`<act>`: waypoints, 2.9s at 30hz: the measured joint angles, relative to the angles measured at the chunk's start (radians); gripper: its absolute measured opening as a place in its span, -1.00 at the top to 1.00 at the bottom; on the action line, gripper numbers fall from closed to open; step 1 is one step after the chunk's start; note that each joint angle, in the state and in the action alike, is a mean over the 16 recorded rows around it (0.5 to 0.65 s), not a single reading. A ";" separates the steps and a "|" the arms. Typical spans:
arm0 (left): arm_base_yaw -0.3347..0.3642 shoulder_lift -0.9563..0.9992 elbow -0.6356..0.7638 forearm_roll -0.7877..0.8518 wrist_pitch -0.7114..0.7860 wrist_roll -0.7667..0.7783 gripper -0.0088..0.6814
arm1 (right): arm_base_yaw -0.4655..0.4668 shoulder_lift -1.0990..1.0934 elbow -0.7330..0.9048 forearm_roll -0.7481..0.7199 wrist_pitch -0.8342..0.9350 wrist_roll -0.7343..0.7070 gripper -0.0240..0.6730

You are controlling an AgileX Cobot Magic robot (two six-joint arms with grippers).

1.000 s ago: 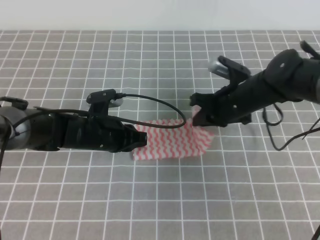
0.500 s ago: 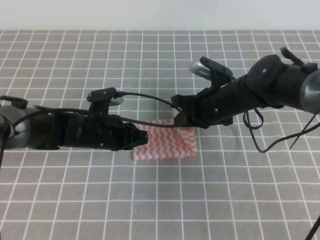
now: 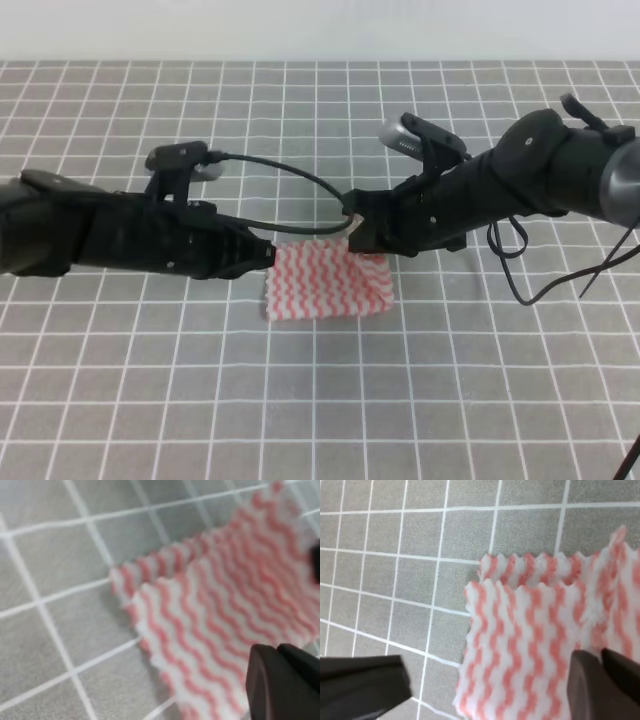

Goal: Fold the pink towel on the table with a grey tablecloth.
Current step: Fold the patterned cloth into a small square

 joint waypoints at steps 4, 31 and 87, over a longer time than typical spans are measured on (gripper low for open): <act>0.010 0.022 0.000 0.027 0.011 -0.025 0.98 | 0.003 0.000 0.000 0.003 -0.002 0.000 0.97; 0.013 0.107 0.000 -0.060 0.013 0.036 0.98 | 0.076 0.093 -0.100 0.033 0.010 0.005 0.97; 0.122 0.061 0.000 -0.044 0.075 0.025 0.98 | 0.106 0.176 -0.171 0.083 0.001 -0.009 0.38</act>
